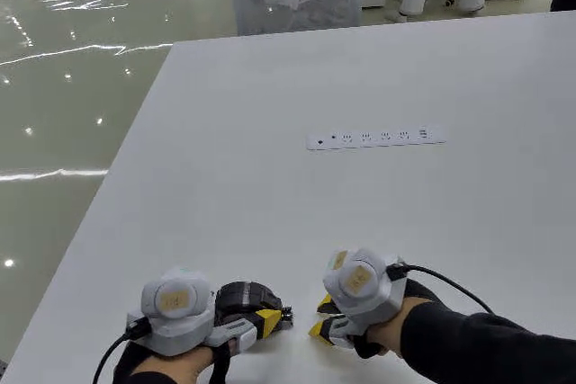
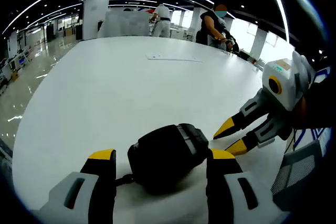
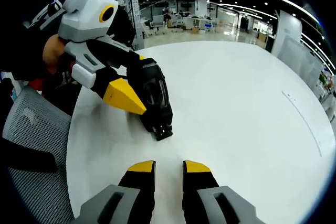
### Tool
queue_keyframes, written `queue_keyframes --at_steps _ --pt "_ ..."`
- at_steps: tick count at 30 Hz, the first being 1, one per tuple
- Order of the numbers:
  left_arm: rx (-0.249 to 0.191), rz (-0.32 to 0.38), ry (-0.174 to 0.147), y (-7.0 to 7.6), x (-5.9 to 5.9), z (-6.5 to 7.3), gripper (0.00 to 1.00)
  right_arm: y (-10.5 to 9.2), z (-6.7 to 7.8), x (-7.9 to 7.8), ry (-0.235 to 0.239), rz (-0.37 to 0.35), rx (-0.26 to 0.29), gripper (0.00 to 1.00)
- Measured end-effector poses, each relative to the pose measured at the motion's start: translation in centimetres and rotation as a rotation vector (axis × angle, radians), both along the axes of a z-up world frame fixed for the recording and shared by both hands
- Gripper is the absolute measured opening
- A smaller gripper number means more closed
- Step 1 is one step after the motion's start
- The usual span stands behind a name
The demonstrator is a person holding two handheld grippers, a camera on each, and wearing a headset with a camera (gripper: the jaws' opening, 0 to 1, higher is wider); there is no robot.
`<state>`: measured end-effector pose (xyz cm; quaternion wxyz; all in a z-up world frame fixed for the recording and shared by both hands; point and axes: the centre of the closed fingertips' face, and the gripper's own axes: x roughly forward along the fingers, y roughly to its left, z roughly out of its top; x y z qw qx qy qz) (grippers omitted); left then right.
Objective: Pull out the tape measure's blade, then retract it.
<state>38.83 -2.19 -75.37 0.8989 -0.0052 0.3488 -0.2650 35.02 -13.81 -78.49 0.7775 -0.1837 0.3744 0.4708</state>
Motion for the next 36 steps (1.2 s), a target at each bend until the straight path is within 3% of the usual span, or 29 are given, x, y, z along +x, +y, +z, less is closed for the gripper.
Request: queue_keyframes --at_steps 2,4,6,9,11,13,14,16,18,21,25,29,32,34,35,36 --pt "-0.046 -0.034 0.021 -0.1 -0.6 0.0 0.75 -0.8 0.7 -0.2 -0.011 -0.026 0.029 0.16" --pt "-0.095 -0.035 0.012 0.1 -0.7 0.3 0.97 -2.0 1.2 -0.7 -0.022 -0.038 0.035 0.17" --pt "-0.106 -0.038 0.03 0.8 -1.1 0.3 0.99 -3.1 1.6 -1.2 -0.034 -0.059 0.046 0.17" --pt "-0.125 -0.038 0.007 1.9 -1.0 0.9 0.99 -4.5 1.9 -2.3 -0.041 -0.078 0.052 0.19" --pt "-0.103 -0.058 0.013 2.6 -1.4 1.0 0.99 -5.4 2.2 -3.2 -0.058 -0.074 0.046 0.22" --pt "-0.01 -0.118 -0.03 3.5 -1.7 1.1 0.99 -6.4 2.5 -4.1 -0.066 -0.073 0.046 0.24" --pt "0.0 -0.133 -0.034 3.7 -1.9 1.2 0.99 -6.8 2.7 -4.3 -0.071 -0.08 0.05 0.26" --pt "-0.025 -0.13 -0.032 4.0 -2.2 1.6 0.99 -7.9 3.2 -4.8 -0.078 -0.113 0.067 0.28" --pt "-0.056 -0.133 -0.004 4.5 -2.7 1.7 0.99 -9.2 3.8 -5.2 -0.075 -0.146 0.086 0.32" --pt "-0.091 -0.142 -0.019 4.9 -3.2 2.5 0.99 -11.0 4.5 -6.0 -0.048 -0.181 0.107 0.37" --pt "-0.043 -0.17 -0.016 5.6 -3.9 2.8 0.99 -13.9 5.6 -6.7 -0.05 -0.238 0.117 0.47" --pt "-0.023 -0.198 -0.022 5.6 -4.7 3.1 0.99 -17.2 5.8 -7.0 -0.056 -0.301 0.107 0.55" --pt "-0.008 -0.2 -0.03 5.9 -4.8 3.0 0.99 -19.5 6.0 -7.2 -0.071 -0.339 0.092 0.56" --pt "0.001 -0.195 -0.061 6.4 -4.6 3.5 0.99 -20.4 6.8 -7.6 -0.105 -0.323 0.069 0.57" --pt "0.019 -0.199 -0.12 6.7 -4.0 4.2 0.99 -20.8 7.1 -7.8 -0.114 -0.318 0.06 0.59" --pt "0.018 -0.205 -0.108 6.9 -4.2 4.3 0.99 -21.0 7.4 -8.0 -0.117 -0.318 0.054 0.61"
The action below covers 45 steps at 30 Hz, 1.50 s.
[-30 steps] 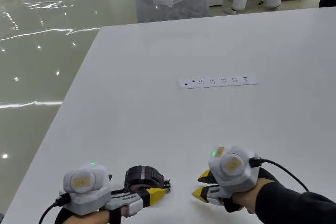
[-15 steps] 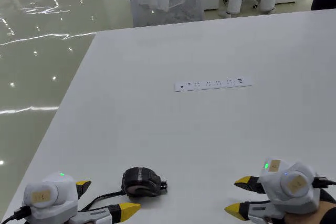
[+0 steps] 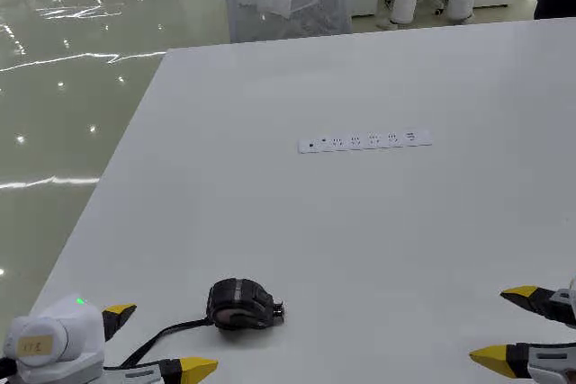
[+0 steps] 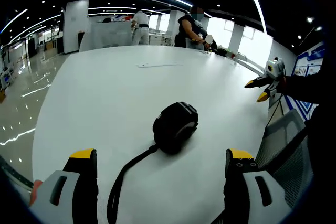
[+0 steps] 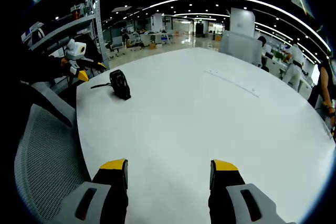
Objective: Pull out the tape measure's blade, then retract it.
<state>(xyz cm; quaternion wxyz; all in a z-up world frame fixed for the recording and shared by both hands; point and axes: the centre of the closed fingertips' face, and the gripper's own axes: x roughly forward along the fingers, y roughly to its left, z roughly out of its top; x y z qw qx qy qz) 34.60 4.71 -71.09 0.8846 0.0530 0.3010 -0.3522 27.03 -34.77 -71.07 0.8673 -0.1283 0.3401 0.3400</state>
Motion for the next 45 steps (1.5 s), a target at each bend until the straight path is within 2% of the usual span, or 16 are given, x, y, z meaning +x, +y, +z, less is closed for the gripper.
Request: queue_keyframes --at_steps 5,9,11,16,17,18,20,21,22,25,32,39,45 --pt "0.015 -0.012 0.002 1.5 -0.1 1.1 0.99 -2.1 0.1 -0.9 0.015 -0.021 -0.011 0.67" --pt "0.026 -0.017 0.015 2.2 -0.7 0.9 0.99 -3.7 0.0 -1.2 0.018 -0.044 -0.019 0.72" --pt "0.035 -0.02 0.028 2.4 -1.0 0.5 0.99 -4.2 0.0 -1.2 0.021 -0.055 -0.022 0.76" --pt "0.028 -0.035 0.037 1.9 -1.8 0.5 0.99 -5.1 -0.1 -1.4 0.03 -0.08 -0.032 0.88" --pt "0.051 -0.033 0.017 2.0 -1.7 0.6 0.99 -5.1 0.1 -1.5 0.034 -0.083 -0.031 0.92" --pt "0.074 -0.023 0.016 2.3 -1.6 0.5 0.99 -5.2 0.2 -1.5 0.033 -0.085 -0.027 0.95" --pt "0.062 -0.014 0.03 2.2 -1.5 0.6 0.99 -5.4 0.3 -1.6 0.023 -0.09 -0.026 0.99" --pt "0.05 -0.016 0.038 2.1 -1.6 0.6 0.99 -5.6 0.3 -1.6 0.025 -0.091 -0.024 0.99" --pt "0.059 -0.017 0.022 2.1 -1.4 0.7 0.99 -5.8 0.3 -1.6 0.028 -0.091 -0.021 0.99" --pt "0.066 -0.021 0.009 2.0 -1.2 1.1 0.99 -6.1 0.6 -1.6 0.023 -0.095 -0.014 0.99" --pt "0.06 -0.028 0.002 1.8 -0.9 1.2 0.99 -6.4 0.4 -1.5 0.017 -0.092 -0.026 0.99" --pt "0.055 -0.041 0.031 1.7 -1.1 1.1 0.99 -6.3 0.2 -1.5 0.016 -0.077 -0.036 0.99" --pt "0.056 -0.041 0.033 1.8 -1.0 1.0 0.99 -6.3 0.3 -1.6 0.014 -0.079 -0.034 0.99"
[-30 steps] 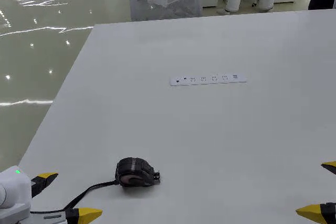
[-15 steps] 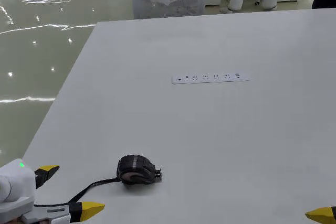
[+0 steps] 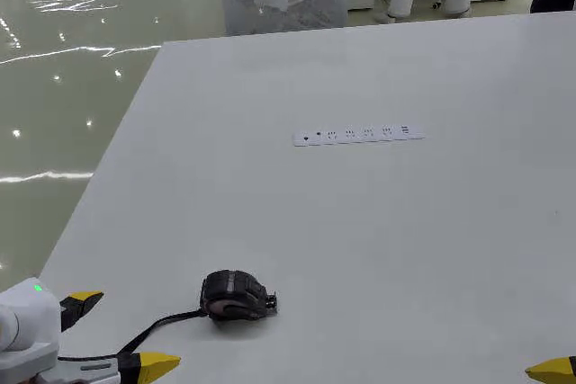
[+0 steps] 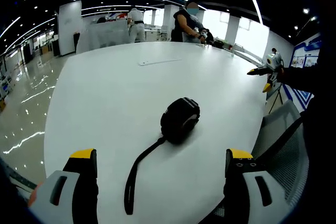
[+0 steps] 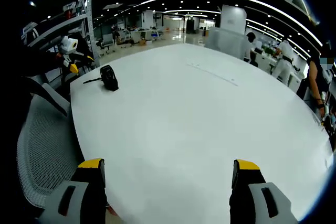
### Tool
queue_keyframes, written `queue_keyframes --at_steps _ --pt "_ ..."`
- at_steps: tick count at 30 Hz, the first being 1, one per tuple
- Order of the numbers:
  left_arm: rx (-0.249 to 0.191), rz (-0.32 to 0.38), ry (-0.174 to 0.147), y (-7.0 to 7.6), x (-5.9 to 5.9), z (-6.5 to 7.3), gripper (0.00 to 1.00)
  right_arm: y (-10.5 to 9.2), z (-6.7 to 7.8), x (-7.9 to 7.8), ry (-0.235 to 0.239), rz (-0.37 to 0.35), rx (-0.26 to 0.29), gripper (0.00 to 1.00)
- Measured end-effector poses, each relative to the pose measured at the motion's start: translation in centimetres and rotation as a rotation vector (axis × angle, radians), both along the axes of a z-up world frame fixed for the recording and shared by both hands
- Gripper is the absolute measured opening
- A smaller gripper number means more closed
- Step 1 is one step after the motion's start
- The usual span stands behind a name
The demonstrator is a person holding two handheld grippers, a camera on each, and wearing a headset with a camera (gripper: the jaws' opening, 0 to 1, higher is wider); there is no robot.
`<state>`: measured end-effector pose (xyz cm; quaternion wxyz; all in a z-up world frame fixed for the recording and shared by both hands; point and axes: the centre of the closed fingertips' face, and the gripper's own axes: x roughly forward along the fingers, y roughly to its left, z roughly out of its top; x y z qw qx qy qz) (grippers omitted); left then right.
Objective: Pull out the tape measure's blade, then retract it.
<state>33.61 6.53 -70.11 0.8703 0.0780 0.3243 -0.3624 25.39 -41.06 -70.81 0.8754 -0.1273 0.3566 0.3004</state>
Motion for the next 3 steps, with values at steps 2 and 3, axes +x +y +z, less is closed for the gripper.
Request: queue_keyframes --at_steps 2,3 --pt "-0.005 -0.002 0.004 -0.1 -0.07 0.01 0.99 -0.1 -0.01 -0.12 -0.001 -0.002 -0.002 0.99" --pt "-0.004 -0.002 0.003 -0.1 -0.07 -0.02 0.99 -0.13 -0.03 -0.2 0.001 -0.002 -0.002 0.99"
